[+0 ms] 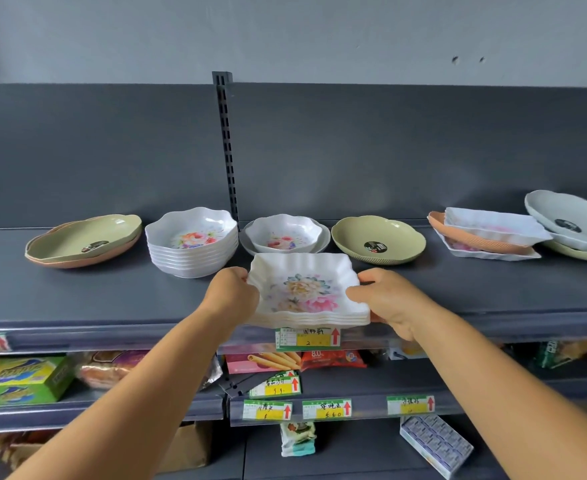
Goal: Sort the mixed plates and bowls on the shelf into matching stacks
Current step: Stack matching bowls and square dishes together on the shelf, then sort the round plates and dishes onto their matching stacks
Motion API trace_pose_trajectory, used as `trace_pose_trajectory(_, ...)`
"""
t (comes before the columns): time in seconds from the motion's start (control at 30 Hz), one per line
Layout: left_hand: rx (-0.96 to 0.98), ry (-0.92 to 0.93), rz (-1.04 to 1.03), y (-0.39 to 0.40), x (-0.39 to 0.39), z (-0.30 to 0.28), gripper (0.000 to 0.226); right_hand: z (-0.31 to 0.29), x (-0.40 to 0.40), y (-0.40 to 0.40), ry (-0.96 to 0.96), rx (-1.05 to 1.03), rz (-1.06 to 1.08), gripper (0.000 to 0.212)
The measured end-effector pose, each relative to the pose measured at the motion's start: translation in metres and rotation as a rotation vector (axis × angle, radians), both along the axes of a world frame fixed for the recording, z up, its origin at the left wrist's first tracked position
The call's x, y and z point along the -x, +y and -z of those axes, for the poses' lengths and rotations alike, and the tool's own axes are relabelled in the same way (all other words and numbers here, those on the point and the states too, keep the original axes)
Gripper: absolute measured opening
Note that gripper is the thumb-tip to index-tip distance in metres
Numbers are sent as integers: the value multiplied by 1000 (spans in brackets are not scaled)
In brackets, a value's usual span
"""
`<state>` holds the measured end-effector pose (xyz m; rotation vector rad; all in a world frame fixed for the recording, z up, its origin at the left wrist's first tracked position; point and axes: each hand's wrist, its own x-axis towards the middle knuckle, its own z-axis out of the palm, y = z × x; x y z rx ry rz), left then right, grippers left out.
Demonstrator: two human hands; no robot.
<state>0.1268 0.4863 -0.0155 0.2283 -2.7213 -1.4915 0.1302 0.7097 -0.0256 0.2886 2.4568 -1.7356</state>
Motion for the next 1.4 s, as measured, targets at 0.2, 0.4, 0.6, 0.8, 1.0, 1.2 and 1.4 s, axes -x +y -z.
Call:
trace_pose_trajectory(0.2, 25, -55, 18, 6, 9, 1, 28, -2, 34, 27, -26, 273, 269, 19)
trace_pose_trajectory(0.4, 22, -53, 8, 15, 13, 3, 23, 1, 66, 51, -75, 401, 383, 41)
trace_pose_trajectory(0.6, 26, -37, 7, 23, 11, 5, 33, 4, 83, 67, -60, 270, 428, 38)
trace_pose_trajectory(0.8, 8, -38, -17, 31, 10, 5, 24, 2, 87, 75, -89, 238, 414, 38)
trace_pose_trajectory(1.0, 2, -35, -18, 46, 10, 5, 26, -14, 85, 94, -69, 286, 387, 29)
trace_pose_trajectory(1.2, -25, -26, 26, 83, 14, 6, 28, -43, 71, 116, -1, 263, 304, 14)
trace_pose_trajectory(1.4, 40, -1, 73, 136, 24, 9, 23, -60, 51, 126, 28, 172, 221, 20)
